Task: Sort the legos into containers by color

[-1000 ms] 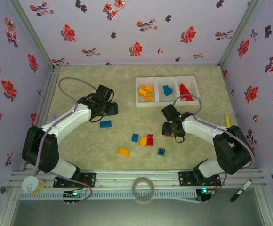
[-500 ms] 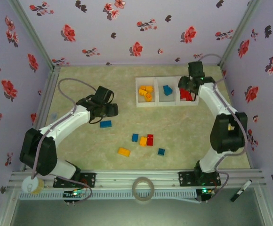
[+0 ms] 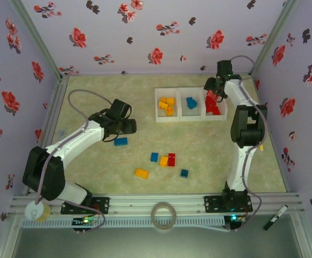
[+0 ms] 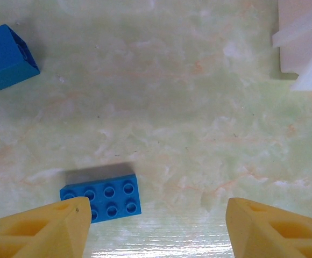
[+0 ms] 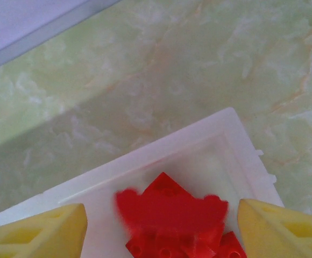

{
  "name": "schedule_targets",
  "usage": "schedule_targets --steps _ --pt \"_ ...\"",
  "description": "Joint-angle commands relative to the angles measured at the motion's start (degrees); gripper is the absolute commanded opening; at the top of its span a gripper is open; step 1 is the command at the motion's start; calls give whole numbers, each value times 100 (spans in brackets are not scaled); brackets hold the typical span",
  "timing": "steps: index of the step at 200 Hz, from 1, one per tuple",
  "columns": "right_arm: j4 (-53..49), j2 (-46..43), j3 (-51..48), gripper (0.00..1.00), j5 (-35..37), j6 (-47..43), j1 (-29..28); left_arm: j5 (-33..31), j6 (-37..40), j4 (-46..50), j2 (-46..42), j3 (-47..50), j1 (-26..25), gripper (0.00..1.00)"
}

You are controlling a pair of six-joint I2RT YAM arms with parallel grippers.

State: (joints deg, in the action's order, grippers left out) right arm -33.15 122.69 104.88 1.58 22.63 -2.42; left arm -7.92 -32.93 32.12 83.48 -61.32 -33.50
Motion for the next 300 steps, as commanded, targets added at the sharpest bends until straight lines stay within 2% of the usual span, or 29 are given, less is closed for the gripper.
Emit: schedule_targets --steps 1,39,76,119,154,218,243,300 --pt "-142 -228 70 76 -128 -42 31 -43 -56 84 -110 -113 -51 69" --pt "49 -901 -633 76 -132 -153 22 -43 -37 102 -104 -152 -90 69" --pt "359 -1891 -1711 76 -158 -198 -137 -50 -50 142 -100 -157 -113 69" --pt "734 -3076 -3030 76 -22 -114 -798 -51 -101 132 -109 -75 -226 69" --pt "964 -3712 -3899 76 184 162 -1437 -45 -219 71 -61 62 -386 69" --pt "1188 -3881 -4727 76 193 449 -1811 262 -536 -319 94 429 -1019 69" --pt "1192 -3894 -4845 75 152 468 -1848 423 -513 -569 361 509 -1359 68" --pt "1159 -3936 -5019 75 184 451 -1886 668 -524 -680 1060 229 -1776 68"
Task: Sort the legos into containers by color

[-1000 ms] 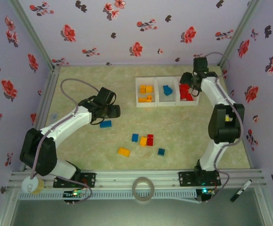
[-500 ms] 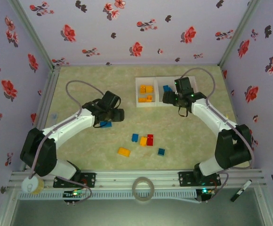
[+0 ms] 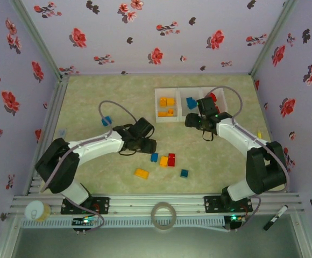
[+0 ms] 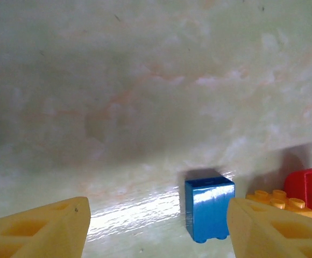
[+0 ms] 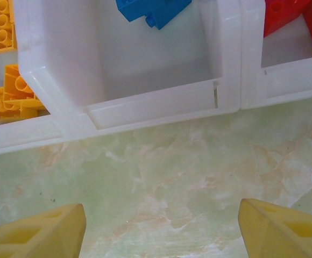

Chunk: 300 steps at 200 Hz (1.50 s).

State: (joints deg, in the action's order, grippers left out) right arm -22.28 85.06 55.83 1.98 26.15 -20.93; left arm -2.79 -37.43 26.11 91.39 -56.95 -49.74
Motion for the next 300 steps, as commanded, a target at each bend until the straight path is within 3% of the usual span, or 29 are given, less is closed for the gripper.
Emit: schedule_targets --steps 1,117,166,216,300 --pt "70 -173 -115 75 145 100 -39 159 -73 -79 280 -210 -155 68" --pt "40 -211 -214 75 206 109 -39 312 -166 0 1062 -518 -537 62" --pt "14 -314 -266 75 239 105 -41 118 -206 231 1322 -663 -558 45" --pt "-61 -406 -269 75 312 75 -34 -129 -213 468 1484 -830 -555 36" --pt "-186 -610 -240 75 437 21 -41 -399 368 948 1600 -1973 -386 31"
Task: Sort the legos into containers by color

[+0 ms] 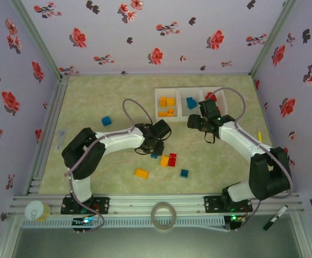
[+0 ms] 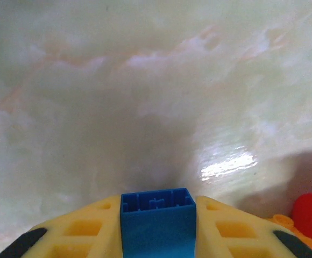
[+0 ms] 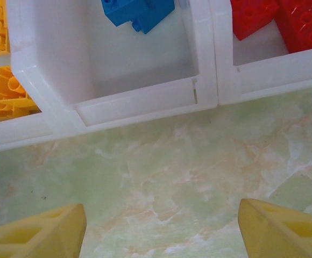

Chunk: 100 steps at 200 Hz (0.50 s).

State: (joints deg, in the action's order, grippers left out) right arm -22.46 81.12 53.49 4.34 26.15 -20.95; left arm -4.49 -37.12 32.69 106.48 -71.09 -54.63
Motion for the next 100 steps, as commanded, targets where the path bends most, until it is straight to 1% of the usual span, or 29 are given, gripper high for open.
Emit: schedule_targets --steps 1,50,81,100 --pt "-174 -223 -1 75 209 21 -35 -228 346 304 101 -584 112 31" --pt "-436 -514 -11 76 552 20 19 -241 804 543 612 -2047 405 30" --pt "-565 -789 -108 76 585 13 148 -212 1053 728 1212 -3264 579 30" --pt "-657 -984 -176 77 602 5 220 -128 1164 632 1599 -3976 642 29"
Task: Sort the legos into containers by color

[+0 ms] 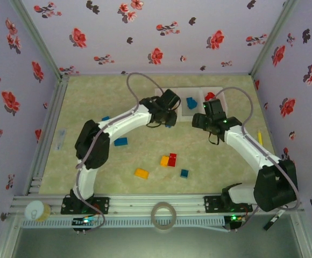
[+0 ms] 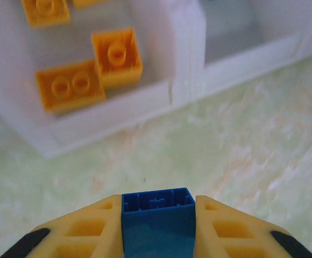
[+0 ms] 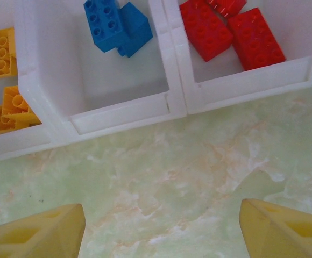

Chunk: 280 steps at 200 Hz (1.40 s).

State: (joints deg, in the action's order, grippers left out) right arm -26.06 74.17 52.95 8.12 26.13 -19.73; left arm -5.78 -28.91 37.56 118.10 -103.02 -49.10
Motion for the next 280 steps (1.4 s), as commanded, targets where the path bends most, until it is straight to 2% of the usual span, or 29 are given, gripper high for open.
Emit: schedule_targets --steps 1,56,78,86,93,98,108,121,140,189,219,252,280 --pt "-300 -298 -124 76 229 6 99 8 347 141 465 -825 91 29" --pt "-553 -753 -292 77 265 31 149 210 473 100 1986 -3230 255 29" --pt "-605 -893 -379 77 223 66 153 470 362 -204 2411 -3740 375 30" --pt "-640 -953 -406 77 206 67 153 546 295 -345 2512 -3820 429 37" --pt "-662 -987 -423 77 197 76 152 639 233 -514 2569 -3824 468 55" --pt "-670 -999 -434 77 196 81 153 752 216 -637 2594 -3817 506 62" --pt "-681 -1038 -464 77 149 85 149 931 204 -804 2638 -3814 553 70" --pt "-698 -1074 -488 77 102 100 151 1018 236 -863 2603 -3789 592 72" --pt "-698 -1094 -539 77 63 102 144 1040 362 -922 2329 -3477 595 73" --pt "-630 -1069 -575 77 -161 193 -48 919 518 -958 978 -2050 625 72" --pt "-575 -1034 -674 77 -116 461 -530 901 462 -938 79 -820 706 72" --pt "-425 -915 -845 77 26 901 -1117 860 245 -1346 -932 739 827 72" --pt "-251 -736 -970 76 203 1367 -1683 659 175 -1341 -1586 1678 860 71"
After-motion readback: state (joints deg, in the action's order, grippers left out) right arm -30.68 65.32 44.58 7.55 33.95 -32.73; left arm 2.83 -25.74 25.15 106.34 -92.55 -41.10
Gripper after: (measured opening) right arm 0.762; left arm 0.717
